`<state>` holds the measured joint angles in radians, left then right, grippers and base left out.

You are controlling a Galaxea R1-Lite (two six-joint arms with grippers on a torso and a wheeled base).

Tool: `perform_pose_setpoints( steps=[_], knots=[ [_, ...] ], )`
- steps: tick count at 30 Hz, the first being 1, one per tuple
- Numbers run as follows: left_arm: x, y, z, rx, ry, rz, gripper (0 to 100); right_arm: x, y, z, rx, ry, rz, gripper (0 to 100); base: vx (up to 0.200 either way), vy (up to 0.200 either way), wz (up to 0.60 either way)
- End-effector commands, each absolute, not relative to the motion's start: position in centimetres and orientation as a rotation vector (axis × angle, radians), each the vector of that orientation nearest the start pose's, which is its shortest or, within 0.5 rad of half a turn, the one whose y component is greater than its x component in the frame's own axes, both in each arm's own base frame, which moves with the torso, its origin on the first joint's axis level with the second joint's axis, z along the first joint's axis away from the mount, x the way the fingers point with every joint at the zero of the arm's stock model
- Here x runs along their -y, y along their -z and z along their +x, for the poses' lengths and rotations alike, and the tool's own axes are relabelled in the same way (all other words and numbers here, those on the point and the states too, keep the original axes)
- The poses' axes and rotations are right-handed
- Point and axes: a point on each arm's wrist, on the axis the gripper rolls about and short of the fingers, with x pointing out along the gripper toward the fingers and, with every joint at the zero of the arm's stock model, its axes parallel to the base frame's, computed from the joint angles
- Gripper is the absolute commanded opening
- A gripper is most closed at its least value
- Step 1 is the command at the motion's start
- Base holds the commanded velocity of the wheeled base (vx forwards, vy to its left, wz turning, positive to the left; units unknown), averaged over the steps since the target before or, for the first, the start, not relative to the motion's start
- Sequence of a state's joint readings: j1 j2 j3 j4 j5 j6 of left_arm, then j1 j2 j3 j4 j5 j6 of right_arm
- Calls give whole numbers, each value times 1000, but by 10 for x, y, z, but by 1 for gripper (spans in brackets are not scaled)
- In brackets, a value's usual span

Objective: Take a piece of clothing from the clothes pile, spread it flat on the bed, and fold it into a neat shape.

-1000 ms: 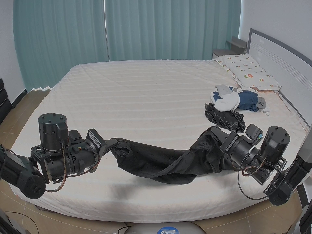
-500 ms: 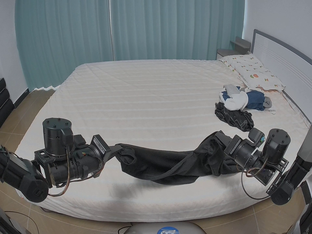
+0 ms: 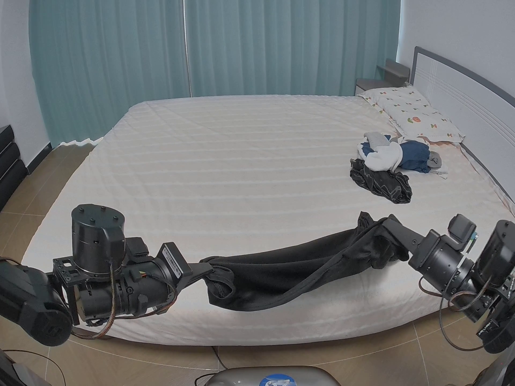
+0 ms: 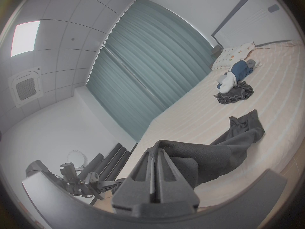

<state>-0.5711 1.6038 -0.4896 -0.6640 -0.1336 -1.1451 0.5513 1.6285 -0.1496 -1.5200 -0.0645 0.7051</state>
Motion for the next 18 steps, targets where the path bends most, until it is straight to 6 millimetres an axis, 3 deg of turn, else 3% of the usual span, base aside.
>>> perform_pose_setpoints(
  steps=[1, 3, 4, 7, 9, 10, 11, 13, 14, 15, 18],
  knots=[
    [127, -198, 188, -635, 473, -1025, 0, -89, -209, 138, 104, -594, 754, 0, 0, 0, 0],
    [119, -225, 190, -551, 486, -1053, 0, -81, -248, 124, 189, -630, 781, 0, 0, 0, 0],
    [119, -228, 190, -542, 486, -1056, 0, -79, -254, 121, 202, -636, 785, 0, 0, 0, 0],
    [109, -269, 202, -415, 494, -1091, 0, -63, -315, 98, 262, -666, 831, 0, 0, 0, 0],
    [104, -285, 209, -375, 480, -1102, 0, -59, -337, 101, 266, -642, 858, 0, 0, 0, 0],
    [104, -285, 209, -375, 480, -1102, 0, -59, -337, 101, 266, -642, 858, 0, 0, 0, 0],
    [107, -289, 223, -396, 449, -1102, 0, -58, -354, 116, 275, -603, 861, 0, 0, 0, 0],
    [109, -289, 238, -427, 406, -1103, 0, -53, -367, 148, 304, -535, 831, 0, 0, 0, 0],
    [109, -289, 239, -430, 402, -1102, 0, -52, -368, 153, 305, -527, 826, 0, 0, 0, 0],
    [109, -287, 245, -438, 383, -1105, 0, -49, -369, 177, 287, -504, 802, 0, 0, 0, 0],
    [110, -275, 262, -464, 343, -1120, 0, -56, -353, 219, 201, -476, 782, 0, 0, 0, 0]
  ],
)
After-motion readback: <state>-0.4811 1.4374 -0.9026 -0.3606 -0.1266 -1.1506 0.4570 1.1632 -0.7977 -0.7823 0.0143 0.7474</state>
